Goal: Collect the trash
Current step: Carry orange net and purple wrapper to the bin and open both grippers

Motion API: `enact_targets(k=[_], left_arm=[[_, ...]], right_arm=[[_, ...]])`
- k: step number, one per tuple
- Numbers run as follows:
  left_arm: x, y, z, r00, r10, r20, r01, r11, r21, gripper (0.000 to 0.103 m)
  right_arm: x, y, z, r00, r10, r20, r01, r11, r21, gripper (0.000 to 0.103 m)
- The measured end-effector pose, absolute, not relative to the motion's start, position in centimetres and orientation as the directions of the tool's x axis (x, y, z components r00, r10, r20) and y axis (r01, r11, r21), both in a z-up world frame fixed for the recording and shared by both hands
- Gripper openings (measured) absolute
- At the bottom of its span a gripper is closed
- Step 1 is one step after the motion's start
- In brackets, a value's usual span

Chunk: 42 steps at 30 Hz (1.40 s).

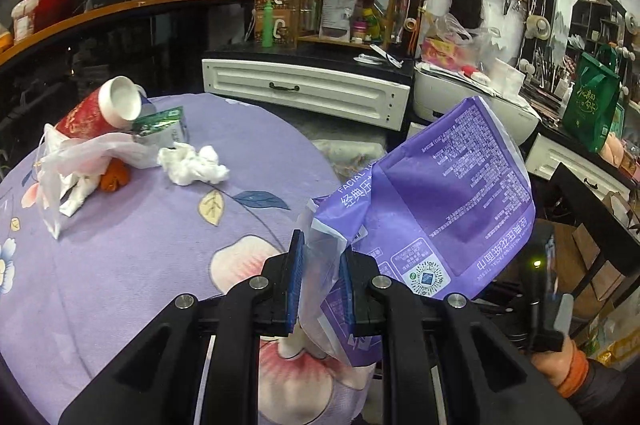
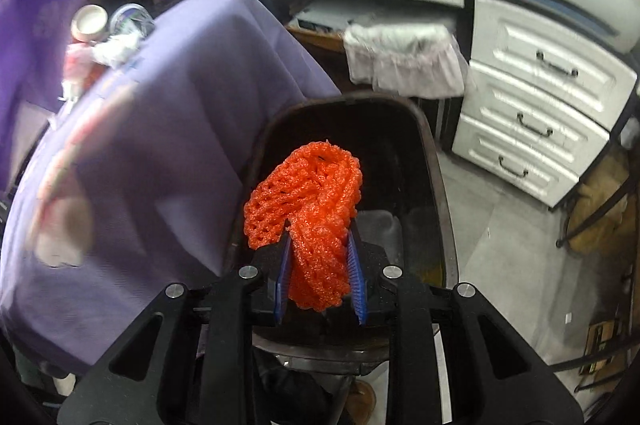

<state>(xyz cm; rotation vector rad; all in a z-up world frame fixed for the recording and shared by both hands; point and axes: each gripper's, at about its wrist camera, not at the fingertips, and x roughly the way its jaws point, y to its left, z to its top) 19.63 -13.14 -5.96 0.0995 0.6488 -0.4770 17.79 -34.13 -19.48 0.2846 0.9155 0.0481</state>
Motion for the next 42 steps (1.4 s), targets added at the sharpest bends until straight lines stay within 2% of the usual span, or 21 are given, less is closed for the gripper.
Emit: enact_targets(k=[4,5,9,15,23,29,36,38,39,42], left_arm=[[19.6,-14.7,-6.7,0.672,-0.403,-0.621,0.476,0.878,-0.056,0.017],[19.6,-15.1,-6.9,0.667,-0.404,-0.626,0.479,0.876,-0.055,0.017],[19.8,-16.9,-7.5,0.648,-0.407,-0.644,0.5,0.865,-0.043,0.017],[20.0,-20.5,-8.9,0.617,-0.394,-0.681,0.542,0.84,0.006,0.017],[19.9,-26.1,-12.8,0.563,-0.349,-0.749,0.58,0.813,0.057,0.017],[20.3,-28.3,-17.2,0.497,-0.285,-0.819,0.561,0.826,0.053,0.017],[21.0,-28.0,-19.5,0.46,-0.253,-0.851,0.525,0.851,0.03,0.019],[21.2,-27.9,-19.6,0.452,-0.252,-0.856,0.515,0.857,0.02,0.024],[21.2,-27.8,-19.6,0.442,-0.267,-0.856,0.519,0.855,0.002,0.03],[20.8,-28.1,-19.1,0.457,-0.286,-0.842,0.532,0.847,0.001,0.062]], right_arm=[[18.1,-34.8,-21.6,0.59,0.171,-0.789,0.113,0.95,0.29,0.051],[17.9,-35.0,-22.0,0.589,0.169,-0.791,0.125,0.947,0.296,0.055],[16.8,-35.7,-22.2,0.594,0.153,-0.79,0.145,0.945,0.293,0.055],[13.8,-38.0,-19.7,0.634,0.019,-0.773,0.216,0.955,0.201,0.058],[8.5,-43.3,-17.5,0.664,-0.089,-0.743,0.349,0.915,0.202,0.059],[6.0,-45.3,-16.5,0.672,-0.135,-0.728,0.404,0.891,0.208,0.059],[5.5,-45.7,-15.7,0.693,-0.14,-0.707,0.404,0.888,0.22,0.059],[5.6,-45.6,-15.6,0.696,-0.135,-0.706,0.402,0.887,0.226,0.059],[5.6,-45.6,-15.6,0.696,-0.133,-0.705,0.401,0.887,0.228,0.059],[5.6,-45.6,-15.5,0.695,-0.135,-0.706,0.401,0.888,0.226,0.059]])
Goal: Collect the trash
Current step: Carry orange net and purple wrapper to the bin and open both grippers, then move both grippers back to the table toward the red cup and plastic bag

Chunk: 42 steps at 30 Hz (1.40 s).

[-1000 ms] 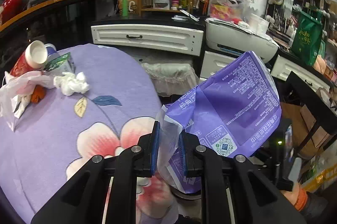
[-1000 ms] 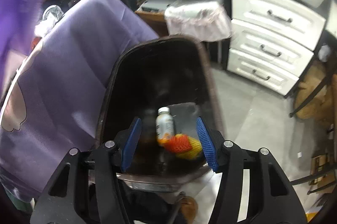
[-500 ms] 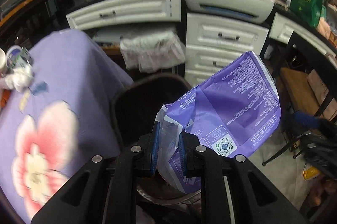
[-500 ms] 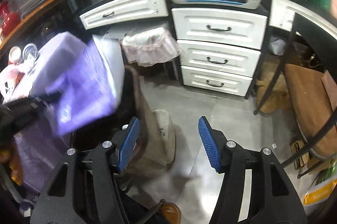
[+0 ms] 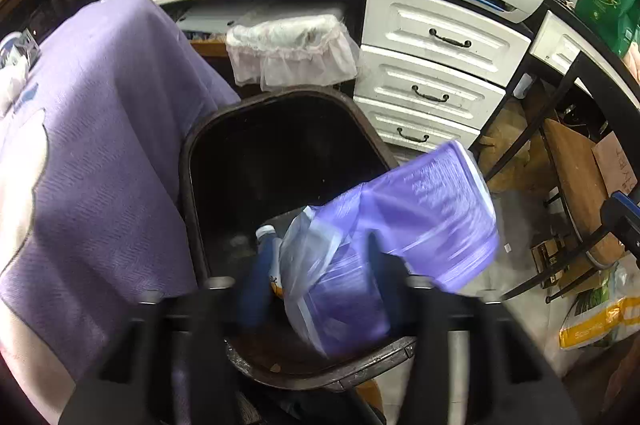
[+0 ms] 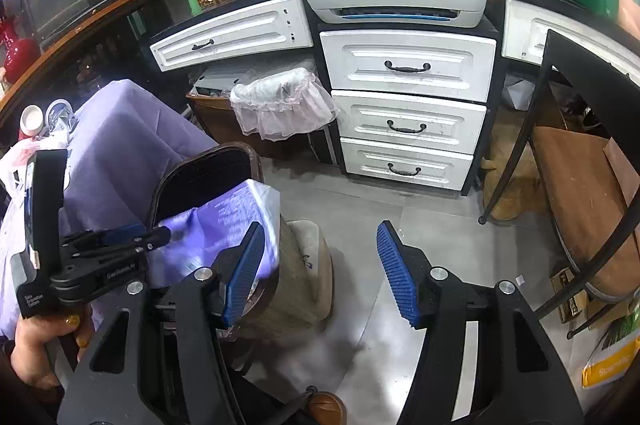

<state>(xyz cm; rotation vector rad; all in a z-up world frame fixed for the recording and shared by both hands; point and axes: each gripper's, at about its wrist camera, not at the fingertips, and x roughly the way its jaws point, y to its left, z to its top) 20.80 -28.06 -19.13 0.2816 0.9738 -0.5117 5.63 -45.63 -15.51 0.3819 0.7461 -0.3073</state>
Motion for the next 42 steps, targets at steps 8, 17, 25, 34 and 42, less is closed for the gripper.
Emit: enact_targets(k=[8,17,25,34,42], left_arm=[[17.9,-27.6,-15.3,0.528,-0.386,-0.756,0.599,0.801,0.01,0.077],[16.3,-24.4,-10.5,0.606,-0.427,-0.672,0.591,0.807,0.02,0.084],[17.4,-17.9,-7.8,0.687,-0.357,-0.633,0.494,0.868,0.046,0.085],[18.8,-8.1,-5.2,0.797,-0.156,-0.583,0.3,0.94,0.16,0.09],[20.6,0.7,-4.6,0.816,0.0,-0.578,0.133,0.973,0.188,0.09]], right_arm=[[5.7,-45.2,-14.0,0.723,-0.139,-0.677,0.389,0.892,0.231,0.061],[7.7,-42.0,-10.7,0.782,-0.08,-0.618,0.284,0.928,0.239,0.073],[10.9,-35.8,-8.0,0.82,0.049,-0.57,0.103,0.968,0.231,0.074],[15.0,-27.2,-5.0,0.831,0.222,-0.51,-0.129,0.969,0.212,0.085],[17.8,-19.3,-3.5,0.786,0.339,-0.517,-0.299,0.94,0.162,0.086]])
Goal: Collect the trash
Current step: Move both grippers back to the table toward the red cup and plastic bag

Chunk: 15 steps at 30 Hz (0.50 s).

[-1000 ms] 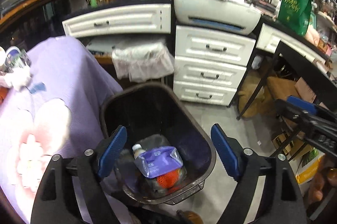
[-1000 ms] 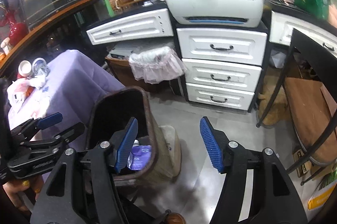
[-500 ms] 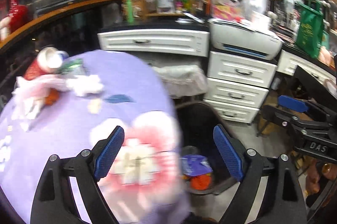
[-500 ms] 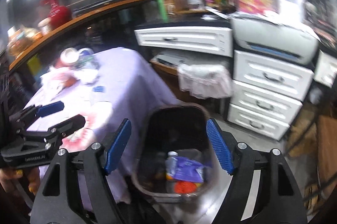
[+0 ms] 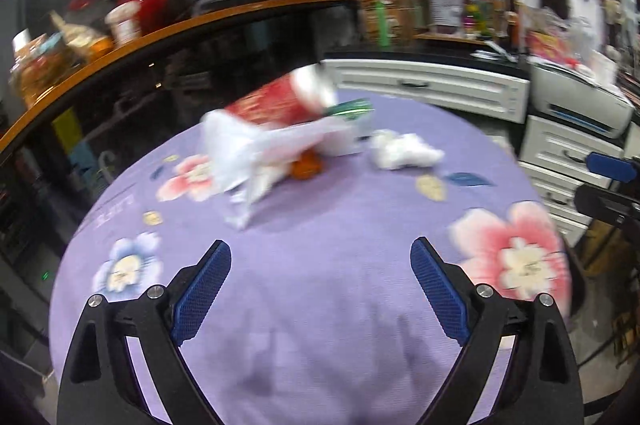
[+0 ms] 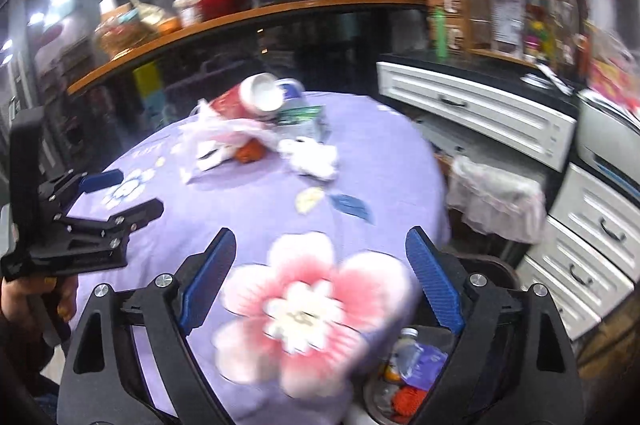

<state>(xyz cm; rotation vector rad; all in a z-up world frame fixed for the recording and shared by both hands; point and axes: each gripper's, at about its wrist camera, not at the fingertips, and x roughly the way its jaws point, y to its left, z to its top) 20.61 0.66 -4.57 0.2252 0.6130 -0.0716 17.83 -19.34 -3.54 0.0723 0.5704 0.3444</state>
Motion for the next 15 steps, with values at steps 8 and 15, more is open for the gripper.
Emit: enact_targets(k=[8,15], left_arm=[[23.3,6.8,-4.9,0.798,0.051,-0.601,0.054,0.986,0.156,0.09],[26.2,9.8,-6.4,0.759,0.058,-0.648,0.032,0.991,0.127,0.09]], right_arm=[[20.9,-13.7,-3.1,0.737,0.406,-0.541,-0.393,0.908,0.146,0.086],[24.0,-11.3,-3.4,0.705,0.424,-0.568,-0.41,0.898,0.16,0.086]])
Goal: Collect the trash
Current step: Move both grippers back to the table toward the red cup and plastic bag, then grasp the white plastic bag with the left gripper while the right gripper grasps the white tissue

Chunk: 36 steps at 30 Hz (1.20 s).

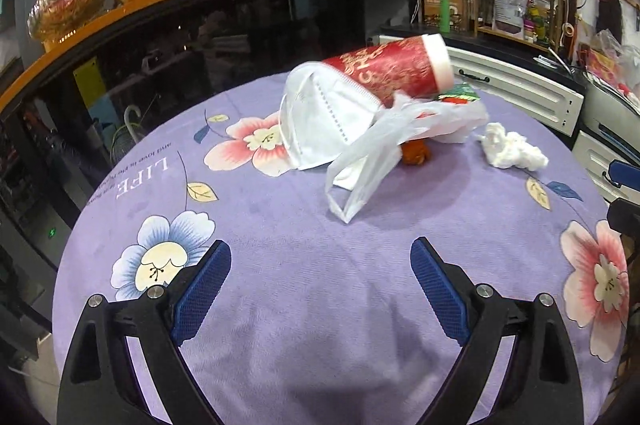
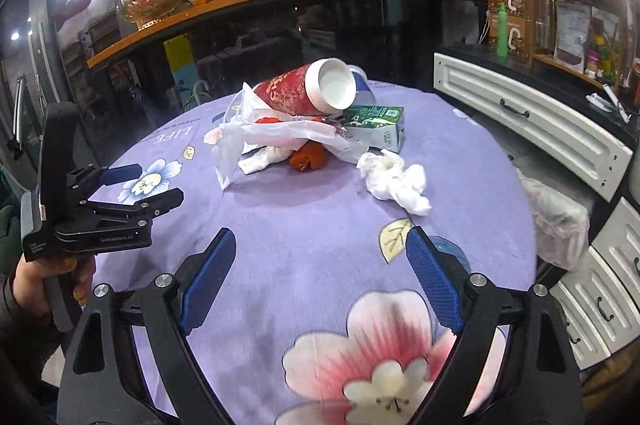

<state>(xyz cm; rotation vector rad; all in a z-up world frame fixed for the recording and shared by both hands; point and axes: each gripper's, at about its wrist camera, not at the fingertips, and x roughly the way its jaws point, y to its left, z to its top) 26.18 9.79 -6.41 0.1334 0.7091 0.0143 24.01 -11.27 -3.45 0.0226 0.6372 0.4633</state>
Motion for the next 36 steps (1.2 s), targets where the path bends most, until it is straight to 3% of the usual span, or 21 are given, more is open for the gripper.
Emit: enact_targets(k=[8,14,17,18,19,21,22,36], left_arm=[[29.8,9.7,-7.7,0.731,0.061,-0.68,0.052,0.988,0.144,0.089],[32.4,7.4,-7.8,0.738,0.046,-0.673,0.092,0.981,0.168,0.08],[33.4,6.8,-7.7,0.742,0.036,-0.67,0.098,0.982,0.161,0.068],[33.6,6.6,-7.6,0.744,0.024,-0.667,0.102,0.984,0.149,0.058],[33.6,6.4,-7.5,0.748,0.015,-0.664,0.105,0.985,0.14,0.037],[33.6,6.3,-7.5,0.744,-0.008,-0.668,0.115,0.986,0.116,0.009],[33.5,6.5,-7.5,0.74,-0.025,-0.672,0.116,0.989,0.091,0.006],[25.8,8.6,-3.0,0.839,-0.099,-0.535,0.112,0.994,-0.008,0.003]], right_arm=[[26.9,-10.5,-4.4,0.691,0.407,-0.598,-0.403,0.903,0.149,0.086],[28.2,-10.9,-4.8,0.681,0.408,-0.608,-0.395,0.904,0.163,0.086],[28.5,-11.2,-4.9,0.683,0.404,-0.609,-0.392,0.906,0.161,0.086],[28.6,-11.3,-4.9,0.683,0.402,-0.609,-0.39,0.907,0.161,0.086],[28.7,-11.4,-4.9,0.684,0.401,-0.609,-0.388,0.907,0.163,0.086],[29.0,-11.7,-5.0,0.685,0.399,-0.609,-0.382,0.909,0.166,0.086],[29.0,-11.8,-5.0,0.686,0.398,-0.609,-0.38,0.91,0.167,0.086],[33.9,-12.2,-5.9,0.647,0.355,-0.675,-0.364,0.922,0.135,0.086]])
